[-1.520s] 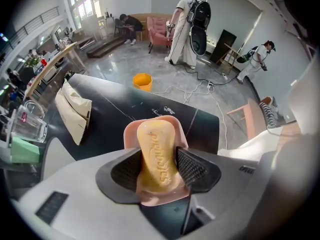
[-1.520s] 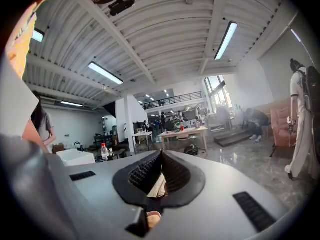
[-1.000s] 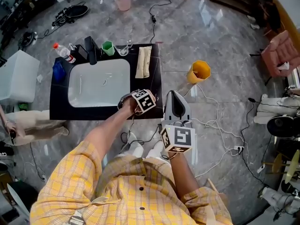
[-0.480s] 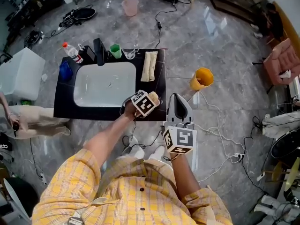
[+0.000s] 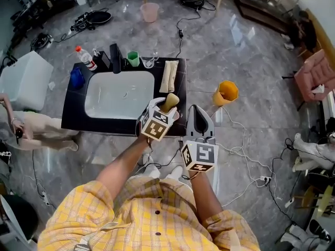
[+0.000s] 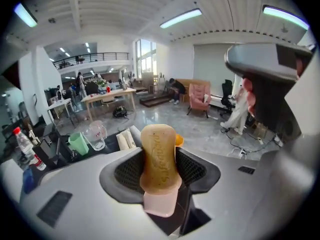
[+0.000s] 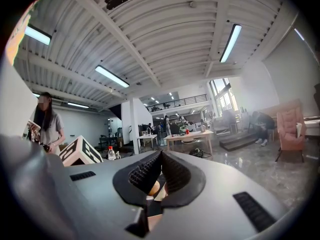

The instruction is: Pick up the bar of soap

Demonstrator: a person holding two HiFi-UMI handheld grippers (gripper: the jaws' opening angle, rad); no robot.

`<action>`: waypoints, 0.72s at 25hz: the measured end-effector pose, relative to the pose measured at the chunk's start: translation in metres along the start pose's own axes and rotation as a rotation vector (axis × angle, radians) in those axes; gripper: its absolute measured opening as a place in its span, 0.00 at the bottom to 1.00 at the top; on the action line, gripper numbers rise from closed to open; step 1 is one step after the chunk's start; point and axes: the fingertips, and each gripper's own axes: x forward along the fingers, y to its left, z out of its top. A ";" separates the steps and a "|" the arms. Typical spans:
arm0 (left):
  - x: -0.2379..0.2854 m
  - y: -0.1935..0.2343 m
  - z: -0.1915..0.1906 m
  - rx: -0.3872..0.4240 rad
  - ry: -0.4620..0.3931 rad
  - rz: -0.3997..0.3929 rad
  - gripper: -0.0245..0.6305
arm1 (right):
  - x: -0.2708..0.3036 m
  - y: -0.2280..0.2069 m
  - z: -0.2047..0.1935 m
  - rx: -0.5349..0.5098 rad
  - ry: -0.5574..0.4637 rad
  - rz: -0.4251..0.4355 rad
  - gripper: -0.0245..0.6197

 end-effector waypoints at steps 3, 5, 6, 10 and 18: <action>-0.018 0.000 0.019 -0.025 -0.102 0.042 0.35 | -0.002 0.000 0.002 -0.003 -0.006 -0.001 0.07; -0.034 0.000 0.031 -0.039 -0.172 0.066 0.35 | -0.003 0.002 0.004 -0.004 -0.012 0.000 0.07; -0.044 0.001 0.038 -0.038 -0.213 0.087 0.35 | -0.004 0.003 0.006 -0.007 -0.015 0.003 0.07; -0.081 -0.004 0.063 -0.003 -0.394 0.172 0.35 | -0.008 0.005 0.013 -0.015 -0.032 0.007 0.07; -0.137 -0.022 0.084 -0.030 -0.619 0.207 0.35 | -0.018 0.011 0.026 -0.036 -0.061 0.011 0.07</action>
